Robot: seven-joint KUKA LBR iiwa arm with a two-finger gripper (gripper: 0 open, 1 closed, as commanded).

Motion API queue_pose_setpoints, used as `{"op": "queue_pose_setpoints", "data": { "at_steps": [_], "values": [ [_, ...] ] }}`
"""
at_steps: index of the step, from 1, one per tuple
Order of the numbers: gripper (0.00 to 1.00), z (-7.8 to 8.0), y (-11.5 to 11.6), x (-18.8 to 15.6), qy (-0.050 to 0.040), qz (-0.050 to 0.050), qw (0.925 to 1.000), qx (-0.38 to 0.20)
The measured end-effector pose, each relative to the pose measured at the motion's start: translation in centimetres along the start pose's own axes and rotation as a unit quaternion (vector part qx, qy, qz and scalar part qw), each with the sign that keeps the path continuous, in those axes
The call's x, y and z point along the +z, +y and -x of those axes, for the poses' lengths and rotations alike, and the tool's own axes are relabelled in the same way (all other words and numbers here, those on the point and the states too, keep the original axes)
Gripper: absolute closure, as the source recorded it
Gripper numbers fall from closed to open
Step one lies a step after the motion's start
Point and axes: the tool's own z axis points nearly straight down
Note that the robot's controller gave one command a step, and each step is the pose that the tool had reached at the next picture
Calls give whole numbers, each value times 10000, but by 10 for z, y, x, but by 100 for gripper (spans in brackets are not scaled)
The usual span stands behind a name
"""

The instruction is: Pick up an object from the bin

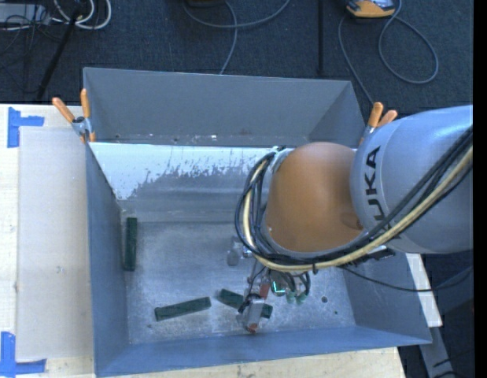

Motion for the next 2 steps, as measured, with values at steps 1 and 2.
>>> {"op": "queue_pose_setpoints", "data": {
  "at_steps": [1, 2],
  "values": [
    [0, 8, 7, 109, -25, 4, 10000, -19],
    [0, 12, 62, 103, -54, 7, 9954, -954]
  ]
}}
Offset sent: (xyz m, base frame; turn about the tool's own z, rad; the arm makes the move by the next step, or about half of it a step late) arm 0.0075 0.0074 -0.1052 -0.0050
